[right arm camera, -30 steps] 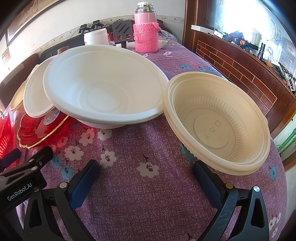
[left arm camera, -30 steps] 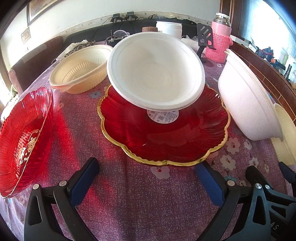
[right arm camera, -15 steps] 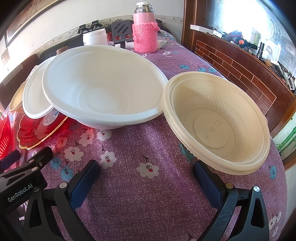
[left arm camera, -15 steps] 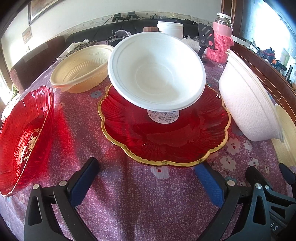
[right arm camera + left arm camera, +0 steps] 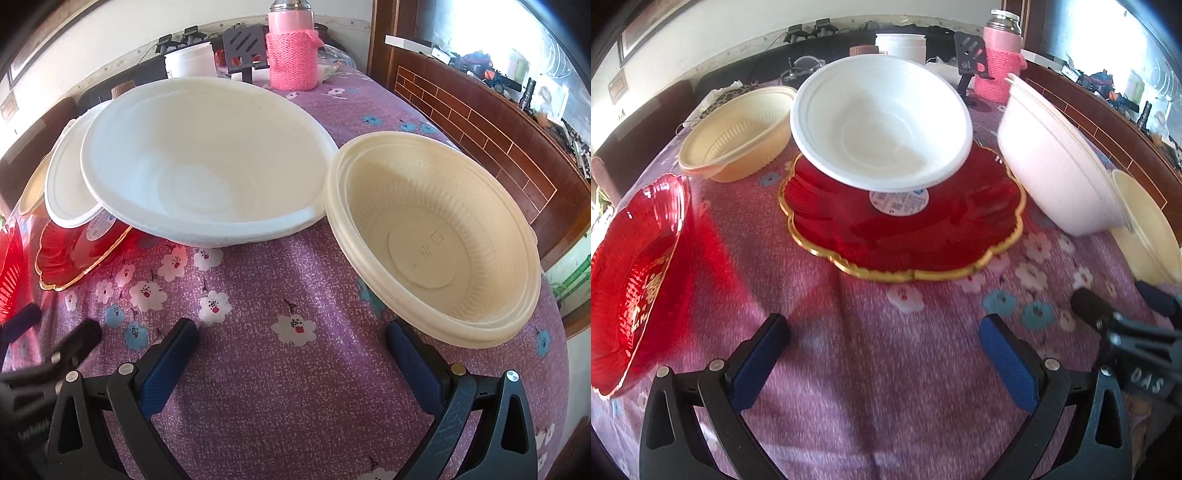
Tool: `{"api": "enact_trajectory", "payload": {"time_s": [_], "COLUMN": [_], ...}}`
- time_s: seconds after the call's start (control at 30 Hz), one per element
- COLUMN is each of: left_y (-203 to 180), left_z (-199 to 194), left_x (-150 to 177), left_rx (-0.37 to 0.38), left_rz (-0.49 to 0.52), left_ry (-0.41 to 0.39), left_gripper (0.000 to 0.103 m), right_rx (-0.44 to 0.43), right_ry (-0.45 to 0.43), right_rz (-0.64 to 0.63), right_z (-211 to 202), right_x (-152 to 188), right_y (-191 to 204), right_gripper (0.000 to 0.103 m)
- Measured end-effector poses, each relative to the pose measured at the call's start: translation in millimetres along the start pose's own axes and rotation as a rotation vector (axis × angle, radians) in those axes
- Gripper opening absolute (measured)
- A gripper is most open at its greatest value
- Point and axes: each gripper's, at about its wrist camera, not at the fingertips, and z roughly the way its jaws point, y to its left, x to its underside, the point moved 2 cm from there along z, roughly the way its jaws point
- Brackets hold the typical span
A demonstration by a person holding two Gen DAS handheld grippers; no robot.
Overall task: Organize plates and bowls
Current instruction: 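Move both grippers toward the white bowl resting on the red plate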
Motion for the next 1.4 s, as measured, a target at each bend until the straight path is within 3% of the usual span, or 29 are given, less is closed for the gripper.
{"api": "enact_trajectory", "payload": {"time_s": [0.13,0.53,0.7,0.87,1.03,1.13,1.3,1.4], "left_y": [0.3,2.4,16.4,41.4,72.4,87.2,90.7,85.4], "left_z": [-6.0,-26.0,-72.5,-102.7,-114.6,-118.4,-118.3,-116.2], "left_x": [8.8,32.5,39.1,32.3,11.9,3.0,-4.5,-8.6], "left_rx": [-0.002,0.084,0.204,0.209,0.282,0.275,0.269,0.306], "left_rz": [-0.014,0.087,0.069,0.042,-0.047,-0.076,-0.071,-0.068], "left_ry": [0.005,0.077,-0.048,-0.154,-0.165,-0.175,-0.18,-0.172], "left_gripper": [0.103,0.102,0.102,0.102,0.102,0.102,0.102,0.102], "right_rx": [0.011,-0.014,-0.049,-0.091,-0.088,-0.097,-0.072,-0.055], "right_ry": [-0.005,0.044,0.004,-0.088,-0.188,-0.218,-0.237,-0.236], "right_rz": [0.004,-0.013,-0.052,-0.048,0.0,0.062,0.119,0.159], "right_z": [-0.9,-27.0,-57.7,-95.5,-121.0,-127.0,-125.2,-121.0], "right_x": [1.3,32.8,58.5,66.1,53.9,47.1,35.9,35.0], "right_y": [0.8,-0.8,-4.8,-15.5,-33.5,-50.2,-75.0,-92.3], "right_gripper": [0.102,0.102,0.102,0.102,0.102,0.102,0.102,0.102]}}
